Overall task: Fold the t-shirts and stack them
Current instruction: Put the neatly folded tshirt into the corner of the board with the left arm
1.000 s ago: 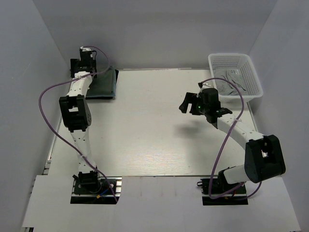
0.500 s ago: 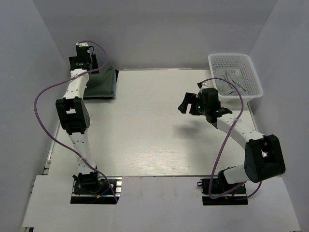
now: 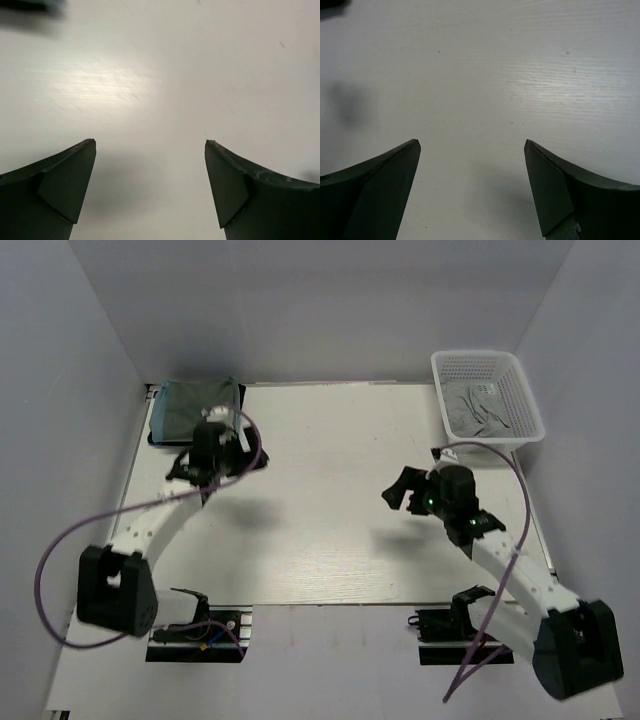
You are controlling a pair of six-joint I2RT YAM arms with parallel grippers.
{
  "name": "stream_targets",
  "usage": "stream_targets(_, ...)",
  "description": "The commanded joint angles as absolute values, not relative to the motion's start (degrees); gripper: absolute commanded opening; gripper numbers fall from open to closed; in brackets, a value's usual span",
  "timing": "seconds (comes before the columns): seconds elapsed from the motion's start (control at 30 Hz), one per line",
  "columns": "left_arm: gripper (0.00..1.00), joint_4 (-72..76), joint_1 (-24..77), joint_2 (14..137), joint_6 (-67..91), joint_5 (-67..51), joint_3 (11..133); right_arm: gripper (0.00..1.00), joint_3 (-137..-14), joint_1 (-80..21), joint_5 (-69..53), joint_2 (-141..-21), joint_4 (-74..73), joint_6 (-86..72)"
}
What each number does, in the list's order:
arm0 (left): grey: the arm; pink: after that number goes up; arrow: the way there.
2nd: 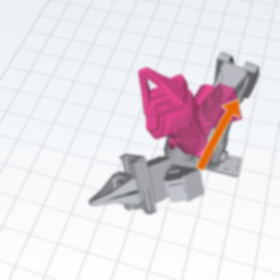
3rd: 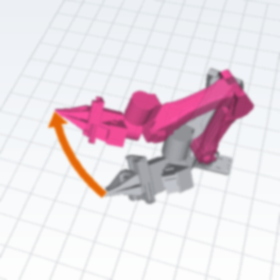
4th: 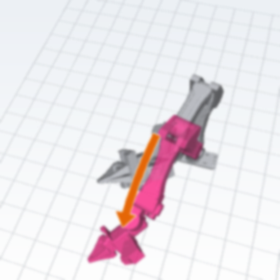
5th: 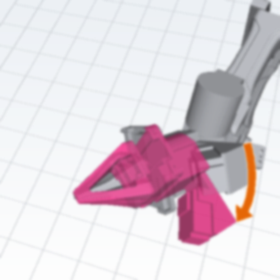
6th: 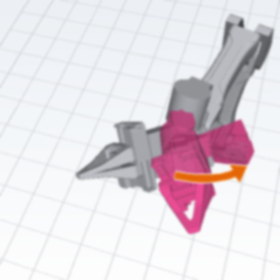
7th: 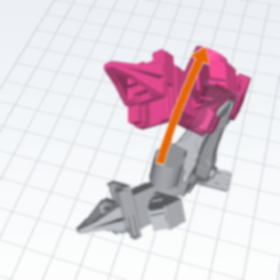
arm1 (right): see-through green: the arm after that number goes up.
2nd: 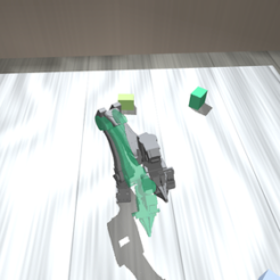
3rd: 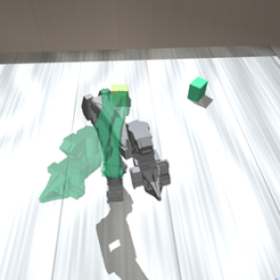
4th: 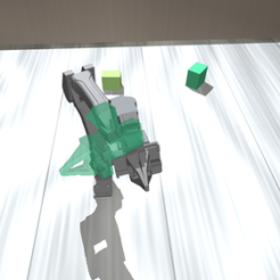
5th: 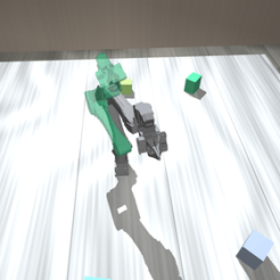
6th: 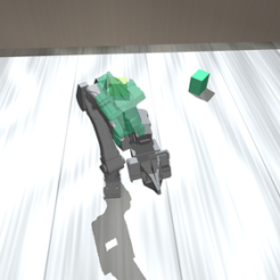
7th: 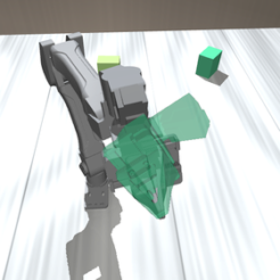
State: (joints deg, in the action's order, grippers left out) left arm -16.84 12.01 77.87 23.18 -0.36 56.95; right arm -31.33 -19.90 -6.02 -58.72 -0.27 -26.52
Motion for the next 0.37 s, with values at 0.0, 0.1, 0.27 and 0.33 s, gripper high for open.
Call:
stream_targets(0.0, 1.0, -7.13, 15.9, 69.28, 31.19, -5.79, 41.46, 0.9, -24.72, -19.95, -3.7, -48.55, 0.09, -31.02)
stream_targets(0.1, 1.0, -5.8, 19.15, 59.9, 32.96, -6.41, 31.16, 0.9, -17.78, -19.78, -4.31, -40.9, -2.63, -33.84)
stream_targets(0.27, 1.0, -8.52, 21.7, 46.77, 33.49, -2.64, 24.09, 0.9, -10.55, -19.86, -5.62, -33.05, -3.08, -35.07)
stream_targets(0.33, 1.0, -8.53, 22.32, 44.74, 34.01, -2.89, 23.47, 0.9, -10.11, -19.78, -6.15, -31.2, -2.64, -35.24)
